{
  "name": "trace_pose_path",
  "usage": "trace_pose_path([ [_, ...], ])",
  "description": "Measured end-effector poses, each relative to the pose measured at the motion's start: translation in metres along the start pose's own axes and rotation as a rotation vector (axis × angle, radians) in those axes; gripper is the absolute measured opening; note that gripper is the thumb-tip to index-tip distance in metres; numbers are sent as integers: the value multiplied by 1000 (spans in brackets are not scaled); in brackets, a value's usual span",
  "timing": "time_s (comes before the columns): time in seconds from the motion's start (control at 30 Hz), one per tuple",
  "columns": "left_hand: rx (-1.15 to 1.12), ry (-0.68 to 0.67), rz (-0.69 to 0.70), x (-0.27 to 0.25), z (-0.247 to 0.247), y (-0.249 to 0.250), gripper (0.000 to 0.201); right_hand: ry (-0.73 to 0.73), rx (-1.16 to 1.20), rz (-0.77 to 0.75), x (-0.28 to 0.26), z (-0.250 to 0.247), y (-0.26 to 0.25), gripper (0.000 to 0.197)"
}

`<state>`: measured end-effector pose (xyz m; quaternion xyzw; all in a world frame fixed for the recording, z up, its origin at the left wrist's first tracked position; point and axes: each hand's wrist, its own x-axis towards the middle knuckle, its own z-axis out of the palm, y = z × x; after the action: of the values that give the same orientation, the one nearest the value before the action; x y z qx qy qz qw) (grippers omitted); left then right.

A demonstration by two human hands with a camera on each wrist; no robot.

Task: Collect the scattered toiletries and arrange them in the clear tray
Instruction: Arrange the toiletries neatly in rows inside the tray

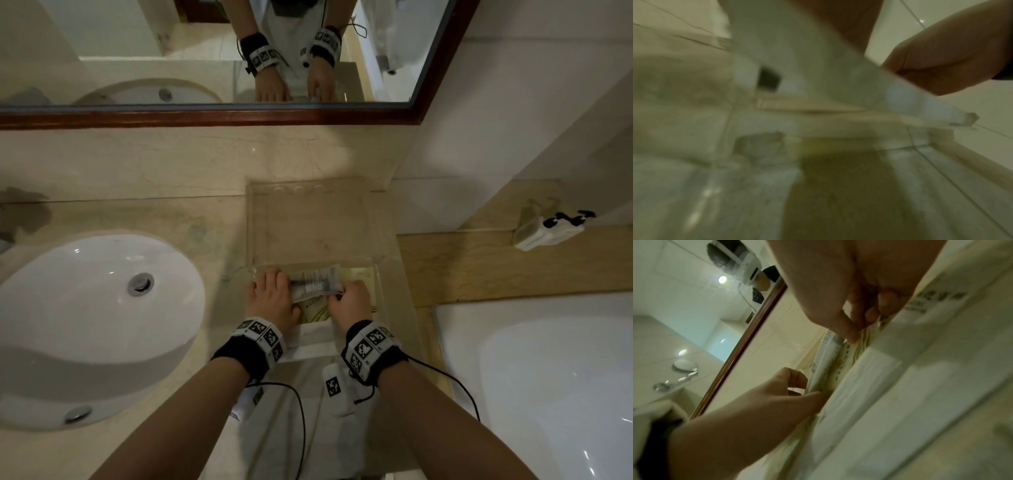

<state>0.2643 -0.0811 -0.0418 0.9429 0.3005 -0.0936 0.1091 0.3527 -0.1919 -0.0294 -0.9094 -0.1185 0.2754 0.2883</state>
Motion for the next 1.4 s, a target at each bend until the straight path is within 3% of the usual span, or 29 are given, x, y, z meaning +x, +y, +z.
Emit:
trace_pose_path([
  [0.2, -48, -1, 1, -1, -1, -2, 44, 62, 56, 91, -4, 4, 2, 13],
  [0.33, -43, 15, 5, -3, -2, -4, 41, -75, -13, 82, -7, 6, 1, 32],
  [0.4, -56, 26, 4, -4, -1, -4, 41, -94, 13, 87, -7, 3, -2, 19],
  [0.43, -61, 27, 6, -4, -2, -4, 42, -75, 30, 82, -6, 1, -3, 9],
  [0.53, -63, 20, 2, -3, -3, -3, 42, 2, 69, 58, -7, 2, -7, 24],
  [0.93, -64, 35, 10, -6, -2, -4, 47, 23, 157, 18, -13, 1, -5, 31],
  [1.0, -61, 53, 11, -6, -1, -4, 51, 80, 159, -8, -13, -4, -1, 33],
  [1.13, -50, 42, 14, -4, 2, -5, 58, 198, 14, -71, -8, -15, 13, 43],
  [1.3, -63, 43, 16, -2, 3, -4, 58, 79, -216, -109, -3, -14, 20, 40],
  [1.4, -57, 53, 45, -1, 4, -5, 54, 45, -197, -133, -2, -14, 21, 38],
])
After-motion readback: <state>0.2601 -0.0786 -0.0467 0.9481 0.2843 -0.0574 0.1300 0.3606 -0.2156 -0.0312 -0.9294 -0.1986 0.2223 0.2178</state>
